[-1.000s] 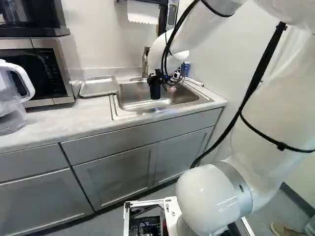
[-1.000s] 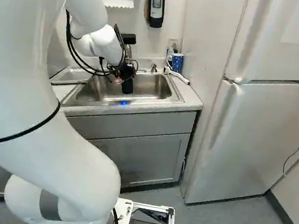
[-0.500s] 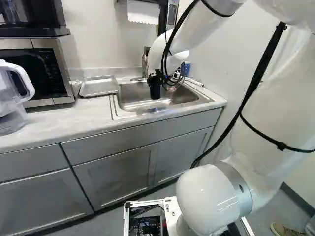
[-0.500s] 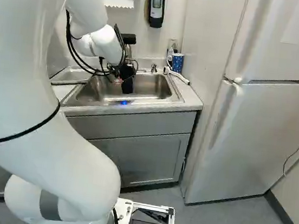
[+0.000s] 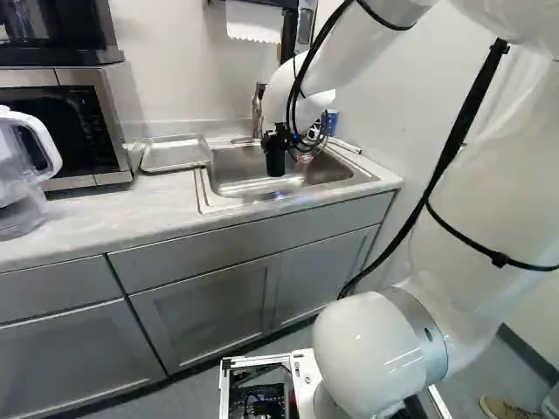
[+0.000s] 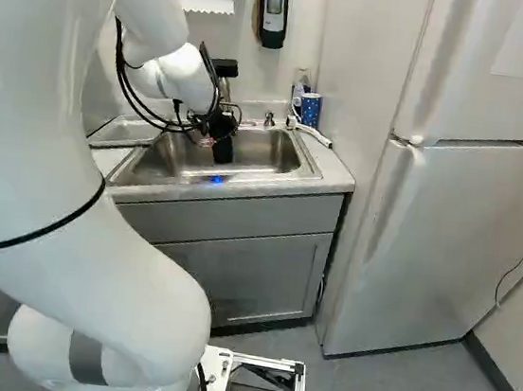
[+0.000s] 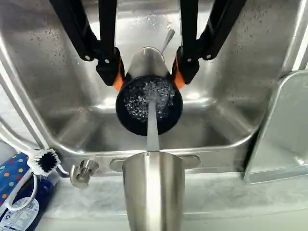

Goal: Rinse the cup and place it in the tray

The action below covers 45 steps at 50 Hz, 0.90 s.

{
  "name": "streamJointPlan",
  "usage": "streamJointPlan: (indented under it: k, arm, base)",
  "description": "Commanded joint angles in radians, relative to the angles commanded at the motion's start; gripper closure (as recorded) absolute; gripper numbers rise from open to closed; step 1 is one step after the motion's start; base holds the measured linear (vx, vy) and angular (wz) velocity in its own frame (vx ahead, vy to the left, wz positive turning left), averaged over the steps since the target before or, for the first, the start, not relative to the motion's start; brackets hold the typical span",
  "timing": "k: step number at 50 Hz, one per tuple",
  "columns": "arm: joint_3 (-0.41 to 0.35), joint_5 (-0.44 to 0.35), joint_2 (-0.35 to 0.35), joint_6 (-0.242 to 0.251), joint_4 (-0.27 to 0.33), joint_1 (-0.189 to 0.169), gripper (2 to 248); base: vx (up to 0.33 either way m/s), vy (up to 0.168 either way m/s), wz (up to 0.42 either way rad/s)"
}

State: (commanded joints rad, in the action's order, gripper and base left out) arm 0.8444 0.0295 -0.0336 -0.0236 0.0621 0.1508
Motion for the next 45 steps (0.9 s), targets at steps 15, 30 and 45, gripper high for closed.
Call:
streamJointPlan:
  k: [15, 30, 45]
  arm:
    - [0.0, 0.0, 0.0, 0.0, 0.0, 0.0, 130]
    - [0.0, 0.0, 0.0, 0.0, 0.0, 0.0, 130]
    - [0.004, 0.0, 0.004, 0.0, 0.0, 0.015, 130]
  base:
    - [0.0, 0.0, 0.0]
    - [0.0, 0.0, 0.0]
    - [0.0, 0.0, 0.0]
